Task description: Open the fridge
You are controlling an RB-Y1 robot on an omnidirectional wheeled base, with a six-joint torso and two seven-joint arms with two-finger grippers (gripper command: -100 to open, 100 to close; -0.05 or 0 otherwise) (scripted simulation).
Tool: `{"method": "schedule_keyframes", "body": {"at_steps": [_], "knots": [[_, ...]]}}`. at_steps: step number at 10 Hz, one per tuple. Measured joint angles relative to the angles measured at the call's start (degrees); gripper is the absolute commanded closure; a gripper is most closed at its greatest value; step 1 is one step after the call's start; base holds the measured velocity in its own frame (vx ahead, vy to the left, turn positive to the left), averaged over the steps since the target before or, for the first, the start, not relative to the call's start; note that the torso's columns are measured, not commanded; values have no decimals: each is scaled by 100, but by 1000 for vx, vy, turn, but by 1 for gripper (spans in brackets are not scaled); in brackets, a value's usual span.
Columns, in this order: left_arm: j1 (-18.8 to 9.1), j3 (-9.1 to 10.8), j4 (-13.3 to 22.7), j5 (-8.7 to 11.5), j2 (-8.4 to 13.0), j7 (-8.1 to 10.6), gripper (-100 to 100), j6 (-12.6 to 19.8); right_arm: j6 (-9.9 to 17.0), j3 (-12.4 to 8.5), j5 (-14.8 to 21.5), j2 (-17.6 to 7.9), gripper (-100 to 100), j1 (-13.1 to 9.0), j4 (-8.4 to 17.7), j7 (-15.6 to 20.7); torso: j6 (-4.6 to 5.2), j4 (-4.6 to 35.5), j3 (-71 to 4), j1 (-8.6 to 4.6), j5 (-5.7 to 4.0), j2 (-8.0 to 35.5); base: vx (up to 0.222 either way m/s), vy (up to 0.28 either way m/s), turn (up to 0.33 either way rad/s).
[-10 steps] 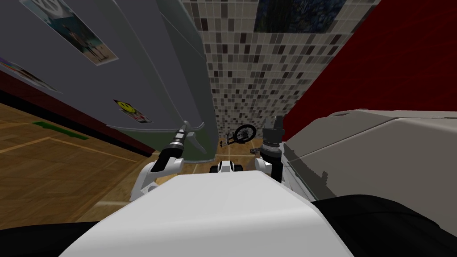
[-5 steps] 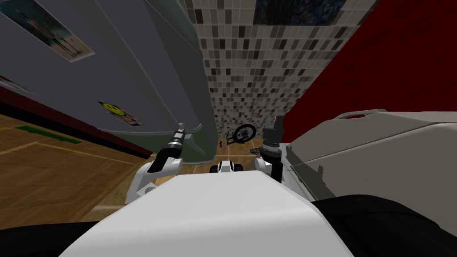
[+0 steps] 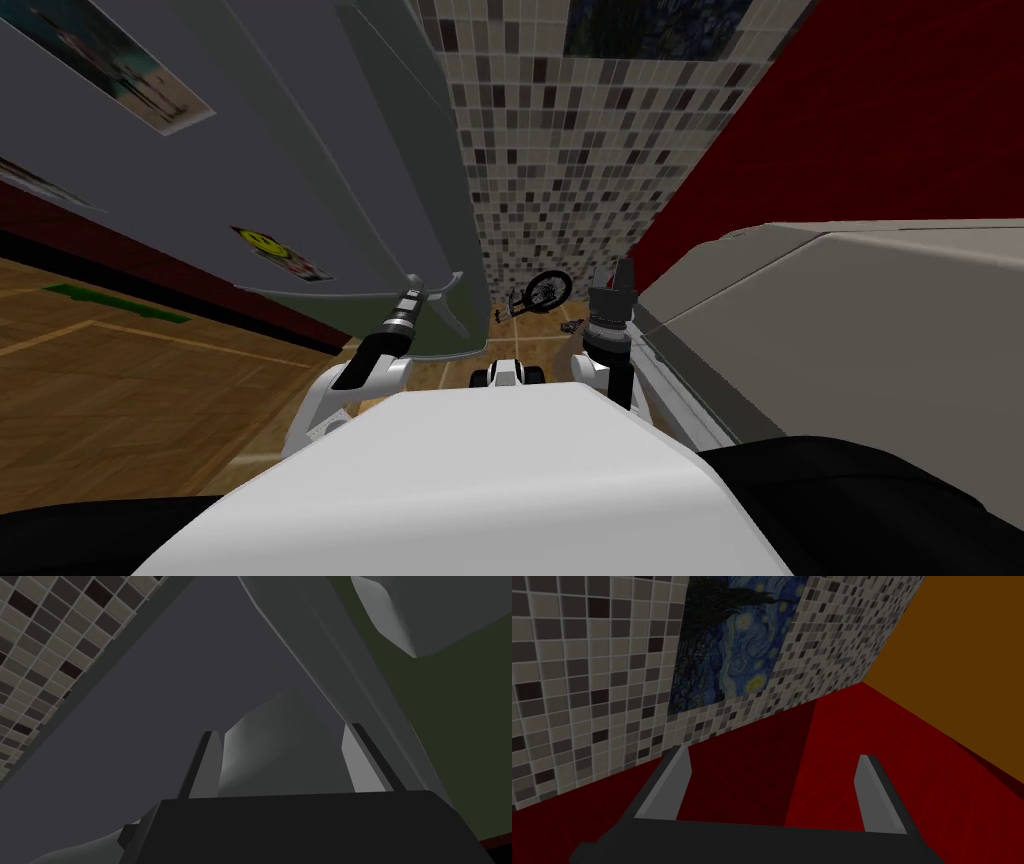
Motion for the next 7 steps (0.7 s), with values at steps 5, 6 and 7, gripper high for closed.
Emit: {"method": "schedule_keyframes", "body": {"at_steps": [5,6,7], "knots": [[141,-387,-179,249,323,-68,100,-102,0,-1,0,-1,0,-1,0,0,8,10,-7,11,-9,-7,-296,218,-93],[158,-450,-197,360,455,-64,100,-114,0,-1,0,-1,0,0,0,0,3,12,-21,10,-10,-29,-261,157,-40],[180,-506,-227,381,492,-81,100,-115,0,0,0,0,0,1,0,0,0,9,-41,-22,-20,-53,-268,126,-22]]}}
